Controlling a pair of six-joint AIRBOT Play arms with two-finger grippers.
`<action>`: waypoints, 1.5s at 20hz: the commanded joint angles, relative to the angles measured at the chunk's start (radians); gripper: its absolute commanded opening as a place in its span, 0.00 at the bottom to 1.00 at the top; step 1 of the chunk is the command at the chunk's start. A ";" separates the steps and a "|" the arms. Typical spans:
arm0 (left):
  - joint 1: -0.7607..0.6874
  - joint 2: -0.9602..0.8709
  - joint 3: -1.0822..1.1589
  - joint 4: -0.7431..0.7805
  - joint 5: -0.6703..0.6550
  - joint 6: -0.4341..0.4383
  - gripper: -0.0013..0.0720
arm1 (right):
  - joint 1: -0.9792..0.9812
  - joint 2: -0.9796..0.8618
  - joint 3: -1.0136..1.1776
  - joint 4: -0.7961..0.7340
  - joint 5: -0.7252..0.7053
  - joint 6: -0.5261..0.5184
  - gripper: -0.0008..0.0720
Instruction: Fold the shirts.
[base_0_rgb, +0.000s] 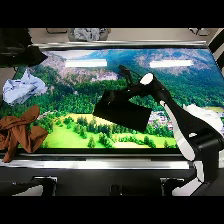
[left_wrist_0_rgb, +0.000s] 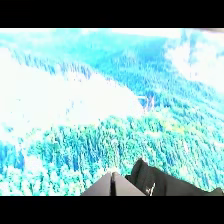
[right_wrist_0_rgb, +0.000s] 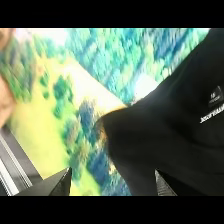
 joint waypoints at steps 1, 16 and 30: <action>0.015 0.021 -0.014 0.007 -0.002 0.016 0.06 | -0.079 0.043 0.001 -0.071 0.062 -0.013 0.88; -0.003 0.021 -0.050 0.006 -0.015 0.037 0.06 | -0.379 0.214 -0.631 -0.108 -0.061 0.039 0.97; -0.006 0.020 -0.050 0.006 -0.015 0.042 0.06 | -0.631 0.357 -0.232 -0.121 0.137 -0.049 0.06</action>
